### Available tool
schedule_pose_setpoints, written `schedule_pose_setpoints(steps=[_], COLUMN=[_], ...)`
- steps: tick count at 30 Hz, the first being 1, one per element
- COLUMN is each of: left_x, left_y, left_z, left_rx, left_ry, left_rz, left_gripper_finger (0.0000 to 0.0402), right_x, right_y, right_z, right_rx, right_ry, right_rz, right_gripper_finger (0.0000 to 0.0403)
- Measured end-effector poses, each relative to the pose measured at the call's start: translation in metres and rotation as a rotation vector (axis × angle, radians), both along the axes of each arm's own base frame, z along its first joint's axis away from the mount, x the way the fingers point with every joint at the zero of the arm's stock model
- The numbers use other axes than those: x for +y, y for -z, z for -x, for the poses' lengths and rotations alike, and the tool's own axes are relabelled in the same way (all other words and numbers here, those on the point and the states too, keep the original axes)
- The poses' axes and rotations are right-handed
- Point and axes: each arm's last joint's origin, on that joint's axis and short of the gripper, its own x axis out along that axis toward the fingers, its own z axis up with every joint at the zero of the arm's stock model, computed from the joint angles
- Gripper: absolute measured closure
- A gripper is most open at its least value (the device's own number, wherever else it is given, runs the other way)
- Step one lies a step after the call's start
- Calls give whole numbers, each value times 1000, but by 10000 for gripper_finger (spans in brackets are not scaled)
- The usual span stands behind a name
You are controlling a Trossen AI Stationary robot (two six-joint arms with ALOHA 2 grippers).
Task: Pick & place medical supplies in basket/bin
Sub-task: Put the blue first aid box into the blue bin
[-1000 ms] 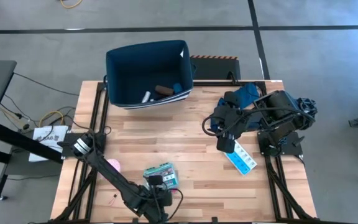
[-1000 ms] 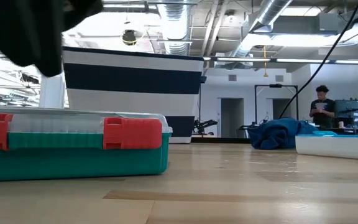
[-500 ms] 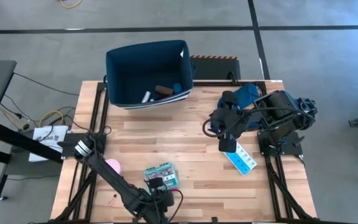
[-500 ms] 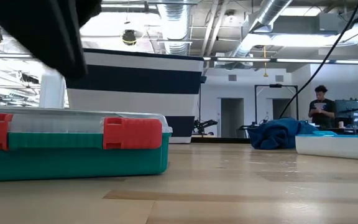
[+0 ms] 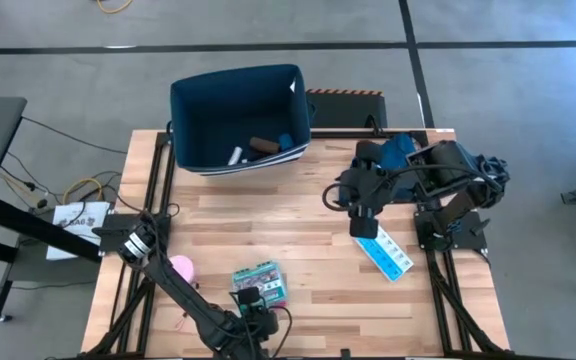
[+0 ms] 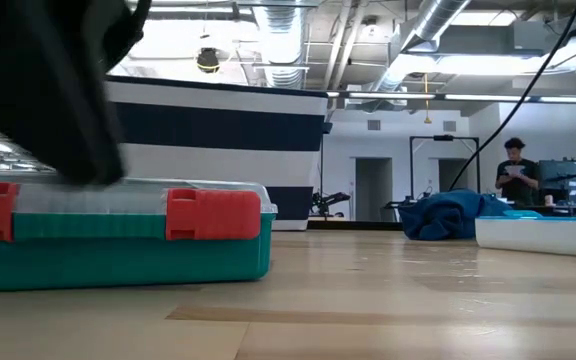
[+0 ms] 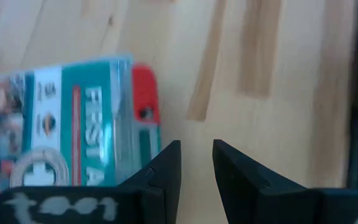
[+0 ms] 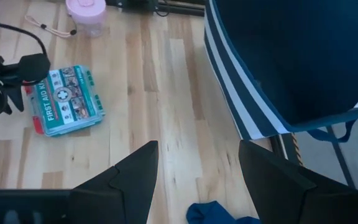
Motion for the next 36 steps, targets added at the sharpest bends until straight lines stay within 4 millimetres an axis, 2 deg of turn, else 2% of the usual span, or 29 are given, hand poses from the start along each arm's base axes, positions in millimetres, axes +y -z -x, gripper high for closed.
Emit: schedule_pose_setpoints(steps=[9, 27, 36], left_x=[-1, -2, 3], left_y=[6, 5, 6], left_z=[4, 5, 11], left_rx=[14, -27, 28], left_ry=[-4, 7, -31], left_rz=[-57, -117, -128], left_gripper_finger=[319, 319, 319], right_x=[-8, -8, -8], right_y=[0, 0, 0], right_z=[-2, -2, -2], right_rx=[0, 0, 0], right_ry=[29, 29, 29], right_rz=[-1, -1, -2], right_gripper_finger=[187, 187, 187])
